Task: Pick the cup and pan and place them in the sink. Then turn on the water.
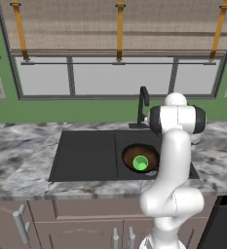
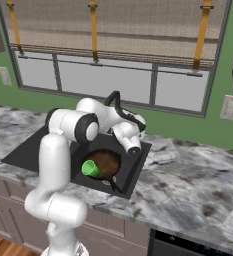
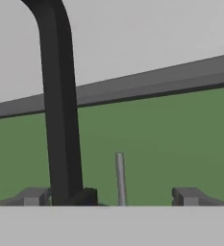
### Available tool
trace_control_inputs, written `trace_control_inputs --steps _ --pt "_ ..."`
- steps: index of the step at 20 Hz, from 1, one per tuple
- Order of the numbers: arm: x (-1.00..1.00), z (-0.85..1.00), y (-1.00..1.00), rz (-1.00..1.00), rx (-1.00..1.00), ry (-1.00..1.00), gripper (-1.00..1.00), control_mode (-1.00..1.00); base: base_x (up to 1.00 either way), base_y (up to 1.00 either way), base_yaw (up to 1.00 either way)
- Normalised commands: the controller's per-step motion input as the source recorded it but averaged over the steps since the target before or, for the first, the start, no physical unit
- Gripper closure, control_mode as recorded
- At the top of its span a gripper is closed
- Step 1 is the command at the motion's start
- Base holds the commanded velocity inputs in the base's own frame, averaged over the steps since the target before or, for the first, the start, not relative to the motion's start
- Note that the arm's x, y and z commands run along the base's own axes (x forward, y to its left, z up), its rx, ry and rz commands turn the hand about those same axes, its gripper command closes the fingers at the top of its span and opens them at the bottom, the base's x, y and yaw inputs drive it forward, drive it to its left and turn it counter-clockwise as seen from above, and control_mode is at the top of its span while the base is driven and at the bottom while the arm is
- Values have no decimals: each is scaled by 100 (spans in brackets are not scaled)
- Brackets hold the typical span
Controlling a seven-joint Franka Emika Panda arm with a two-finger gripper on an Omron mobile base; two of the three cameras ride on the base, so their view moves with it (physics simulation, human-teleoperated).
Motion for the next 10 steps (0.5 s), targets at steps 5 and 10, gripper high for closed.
trace_control_inputs --steps 5,10 --pt "31 -1 -8 -2 4 0 -100 -100 0 0 0" --pt "28 -1 -13 0 2 0 -100 -100 0 0 0"
